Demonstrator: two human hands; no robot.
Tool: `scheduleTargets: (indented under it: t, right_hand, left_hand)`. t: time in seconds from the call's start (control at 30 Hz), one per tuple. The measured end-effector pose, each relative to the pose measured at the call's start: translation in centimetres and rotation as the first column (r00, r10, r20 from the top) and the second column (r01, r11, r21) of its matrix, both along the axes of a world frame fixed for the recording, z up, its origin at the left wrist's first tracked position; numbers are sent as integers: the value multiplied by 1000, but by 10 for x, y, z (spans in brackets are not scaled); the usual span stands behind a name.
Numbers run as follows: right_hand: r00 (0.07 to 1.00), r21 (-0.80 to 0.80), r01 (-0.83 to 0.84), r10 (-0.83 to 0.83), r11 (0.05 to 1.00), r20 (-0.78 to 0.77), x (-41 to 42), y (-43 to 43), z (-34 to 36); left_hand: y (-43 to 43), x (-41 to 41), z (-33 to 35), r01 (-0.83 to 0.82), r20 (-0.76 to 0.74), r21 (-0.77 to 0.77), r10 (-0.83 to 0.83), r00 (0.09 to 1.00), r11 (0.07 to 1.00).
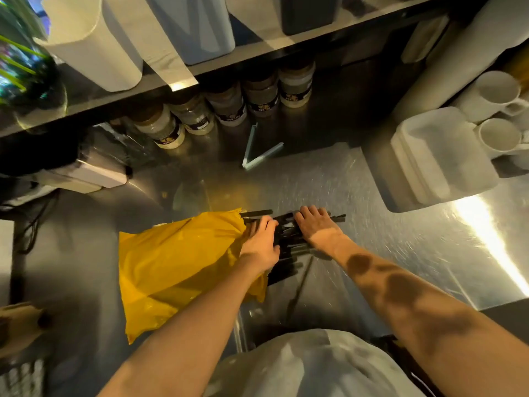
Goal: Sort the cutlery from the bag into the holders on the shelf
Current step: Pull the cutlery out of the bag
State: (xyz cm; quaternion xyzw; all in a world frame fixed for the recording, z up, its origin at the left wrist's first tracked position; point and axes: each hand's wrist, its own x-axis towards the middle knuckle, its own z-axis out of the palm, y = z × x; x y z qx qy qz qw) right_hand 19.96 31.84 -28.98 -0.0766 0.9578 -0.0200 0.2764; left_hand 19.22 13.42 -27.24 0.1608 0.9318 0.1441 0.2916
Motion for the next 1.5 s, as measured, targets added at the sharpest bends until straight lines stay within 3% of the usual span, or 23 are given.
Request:
scheduleTargets:
  t: [0.27, 0.37, 0.47, 0.57, 0.63, 0.7, 0.8, 0.87, 1.07, 1.2, 1.37, 1.5]
  right_hand:
    - [999, -69, -12, 10, 998, -34, 32, 13, -4]
    - [996, -129, 93, -93, 987, 6, 41, 24, -1]
    - [968, -229, 251, -246, 941, 50, 51, 29, 4]
    - [913, -275, 409, -391, 870, 119, 58, 30, 14]
    - [865, -318, 501, -470, 805, 175, 63, 27, 19]
    - [824, -378, 565, -527, 734, 208, 68, 21, 26]
    - [816, -429, 574, -531, 697, 229, 78, 9, 36]
    - [813, -447, 578, -532, 683, 237, 83, -1, 43]
    - [871, -535, 481, -448, 695, 202, 97, -25, 64]
    - [869, -563, 480, -452, 673, 200, 93, -39, 76]
    - [813, -513, 568, -536, 643, 228, 91, -51, 76]
    - [756, -644, 620, -560, 449, 338, 95, -47, 76]
  left_hand:
    - [3, 1, 0, -54, 65, 123, 46, 997, 991]
    - [0, 4, 3, -107, 73, 169, 96, 993, 980]
    - [-4, 9, 6, -272, 77, 297, 261, 962, 915]
    - [2, 13, 14, -478, 142, 393, 462, 876, 786]
    - [12, 15, 22, -606, 262, 415, 549, 794, 678]
    - [24, 16, 32, -732, 467, 479, 565, 680, 484]
    - [39, 17, 49, -895, 761, 437, 494, 419, 85]
    - [47, 15, 59, -933, 850, 358, 424, 313, -28]
    - [51, 28, 68, -955, 882, 296, 377, 283, 26]
    - [54, 37, 72, -935, 735, 289, 580, 353, 203]
    - [56, 39, 68, -950, 761, 310, 593, 261, 20]
    - [51, 32, 71, -924, 761, 379, 586, 279, -52]
